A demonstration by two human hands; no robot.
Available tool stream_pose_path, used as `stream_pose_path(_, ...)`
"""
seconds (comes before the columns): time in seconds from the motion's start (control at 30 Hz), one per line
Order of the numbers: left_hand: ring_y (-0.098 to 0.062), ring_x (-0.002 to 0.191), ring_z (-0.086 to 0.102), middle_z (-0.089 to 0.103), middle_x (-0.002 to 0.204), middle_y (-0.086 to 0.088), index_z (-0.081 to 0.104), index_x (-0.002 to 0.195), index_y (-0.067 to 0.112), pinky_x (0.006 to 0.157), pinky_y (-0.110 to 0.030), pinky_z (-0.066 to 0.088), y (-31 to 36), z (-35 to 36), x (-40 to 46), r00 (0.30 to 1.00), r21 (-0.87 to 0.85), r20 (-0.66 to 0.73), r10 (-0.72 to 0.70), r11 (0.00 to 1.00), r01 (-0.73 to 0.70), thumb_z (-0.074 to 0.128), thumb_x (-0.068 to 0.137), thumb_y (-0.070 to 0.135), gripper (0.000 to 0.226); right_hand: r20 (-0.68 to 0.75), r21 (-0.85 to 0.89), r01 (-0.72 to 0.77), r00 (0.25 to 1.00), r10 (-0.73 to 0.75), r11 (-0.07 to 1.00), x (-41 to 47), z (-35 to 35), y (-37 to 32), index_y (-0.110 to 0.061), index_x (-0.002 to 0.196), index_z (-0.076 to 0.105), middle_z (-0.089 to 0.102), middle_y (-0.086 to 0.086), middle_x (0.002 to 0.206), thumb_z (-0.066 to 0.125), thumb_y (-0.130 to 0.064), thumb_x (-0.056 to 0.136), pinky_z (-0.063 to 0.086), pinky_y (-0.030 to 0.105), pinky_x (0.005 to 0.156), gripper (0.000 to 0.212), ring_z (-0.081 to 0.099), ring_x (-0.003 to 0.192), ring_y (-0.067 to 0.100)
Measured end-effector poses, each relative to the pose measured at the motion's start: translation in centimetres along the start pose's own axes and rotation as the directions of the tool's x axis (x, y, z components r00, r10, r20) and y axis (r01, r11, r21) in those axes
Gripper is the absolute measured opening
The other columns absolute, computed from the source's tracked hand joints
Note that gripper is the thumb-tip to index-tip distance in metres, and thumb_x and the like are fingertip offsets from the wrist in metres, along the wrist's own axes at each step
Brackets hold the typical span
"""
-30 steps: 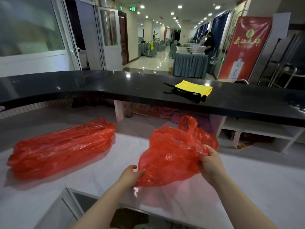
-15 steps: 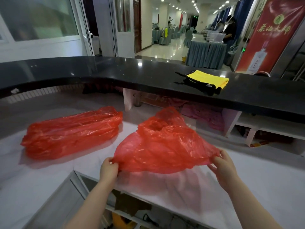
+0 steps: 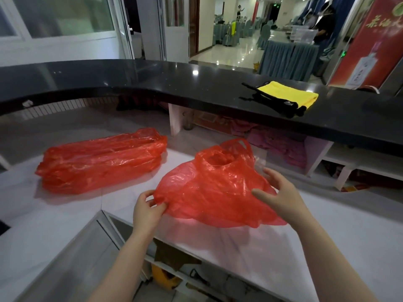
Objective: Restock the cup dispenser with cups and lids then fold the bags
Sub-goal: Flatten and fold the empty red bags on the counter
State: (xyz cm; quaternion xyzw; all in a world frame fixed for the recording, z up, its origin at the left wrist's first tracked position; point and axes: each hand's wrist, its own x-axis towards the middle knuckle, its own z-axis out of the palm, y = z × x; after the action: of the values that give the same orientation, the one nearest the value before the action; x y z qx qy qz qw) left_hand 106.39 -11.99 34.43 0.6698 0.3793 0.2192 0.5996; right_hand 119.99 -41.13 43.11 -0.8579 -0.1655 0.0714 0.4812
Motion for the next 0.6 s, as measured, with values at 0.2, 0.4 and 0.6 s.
stream_pose_path(0.2,-0.017,0.098,0.057,0.058,0.109,0.001,0.047,0.123,0.02,0.084,-0.038,0.054,0.0,0.8,-0.2,0.999,0.057,0.023,0.033,0.998,-0.034,0.074,0.081,0.011,0.05,-0.261,-0.32,-0.093,0.965,0.006,0.943,1.1,0.7,0.8,-0.027,0.078,0.074,0.062,0.001,0.081,0.071,-0.027,0.08,0.036,0.028,0.06,0.004,0.056,0.077,0.018)
stream_pose_path(0.4,-0.017,0.088,0.061,0.062,0.105,-0.004,0.049,0.122,0.018,0.073,-0.034,0.057,-0.8,0.9,1.1,0.999,0.154,-0.021,0.037,0.987,-0.033,0.068,0.084,0.008,0.043,-0.339,0.231,-0.361,0.841,0.422,0.904,0.4,-3.0,4.0,-0.019,0.072,0.072,0.064,0.001,0.065,0.056,-0.027,0.086,0.045,0.03,0.055,0.024,0.055,0.057,0.021)
stream_pose_path(0.6,-0.024,0.086,0.063,0.06,0.1,-0.001,0.054,0.117,0.016,0.069,-0.032,0.052,-1.1,1.0,2.9,0.996,0.366,-0.021,0.087,0.928,-0.073,0.051,0.095,0.011,0.022,0.017,0.771,-0.469,0.691,0.723,0.431,-1.3,-6.6,7.2,-0.009,0.081,0.069,0.048,0.001,0.045,0.038,-0.039,0.099,0.029,0.01,0.031,0.047,0.037,0.027,0.009)
